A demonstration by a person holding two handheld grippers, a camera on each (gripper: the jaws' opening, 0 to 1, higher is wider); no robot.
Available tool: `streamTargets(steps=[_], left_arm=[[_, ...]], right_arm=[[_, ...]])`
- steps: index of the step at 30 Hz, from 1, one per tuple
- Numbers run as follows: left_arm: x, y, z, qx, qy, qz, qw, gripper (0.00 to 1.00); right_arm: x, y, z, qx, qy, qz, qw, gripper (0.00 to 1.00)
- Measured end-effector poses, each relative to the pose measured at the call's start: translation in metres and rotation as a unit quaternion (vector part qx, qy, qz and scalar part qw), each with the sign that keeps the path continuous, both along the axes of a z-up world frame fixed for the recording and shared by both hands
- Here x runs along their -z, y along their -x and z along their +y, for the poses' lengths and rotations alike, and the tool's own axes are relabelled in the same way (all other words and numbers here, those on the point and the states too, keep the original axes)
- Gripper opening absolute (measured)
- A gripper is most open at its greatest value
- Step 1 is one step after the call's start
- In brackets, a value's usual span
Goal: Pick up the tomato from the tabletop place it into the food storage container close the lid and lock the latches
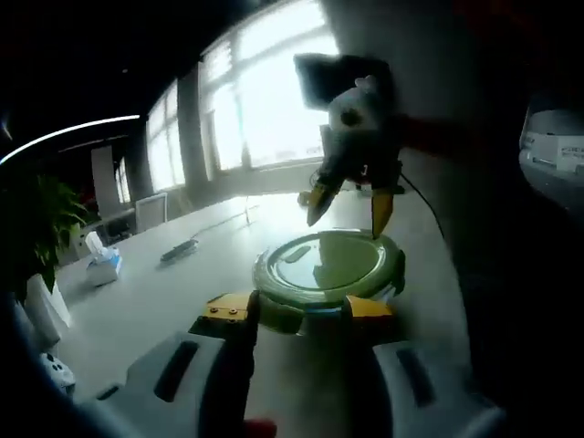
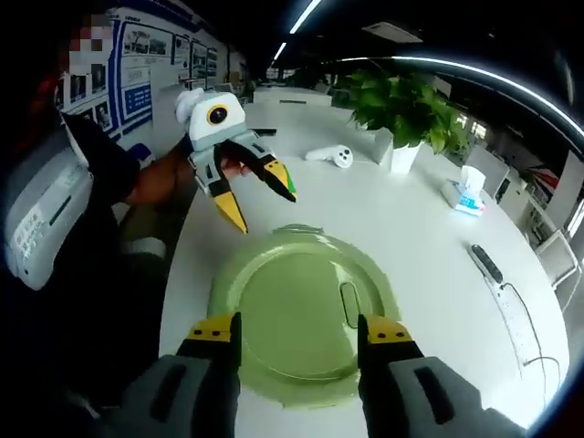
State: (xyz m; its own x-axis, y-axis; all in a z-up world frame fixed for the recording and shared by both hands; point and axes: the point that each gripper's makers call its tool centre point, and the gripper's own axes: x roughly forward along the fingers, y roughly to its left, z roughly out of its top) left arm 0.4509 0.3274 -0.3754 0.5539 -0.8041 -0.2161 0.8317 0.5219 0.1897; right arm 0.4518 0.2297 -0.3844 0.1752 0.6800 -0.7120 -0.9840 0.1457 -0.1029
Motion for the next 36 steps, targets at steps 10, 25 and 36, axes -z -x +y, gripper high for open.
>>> streamTargets(steps=[10, 25, 36], left_arm=[[0.003, -0.017, 0.001, 0.043, -0.036, -0.006, 0.9984, 0.32], [0.01, -0.022, -0.001, 0.099, -0.028, 0.027, 0.9943, 0.26], [0.005, -0.021, 0.007, 0.101, -0.002, 0.022, 0.9947, 0.18]], right_arm=[[0.015, -0.007, 0.012, -0.003, 0.055, 0.028, 0.9981, 0.57], [0.026, -0.007, 0.016, -0.015, 0.088, 0.049, 0.9948, 0.64], [0.027, -0.008, 0.013, -0.021, 0.123, 0.051, 0.9908, 0.65]])
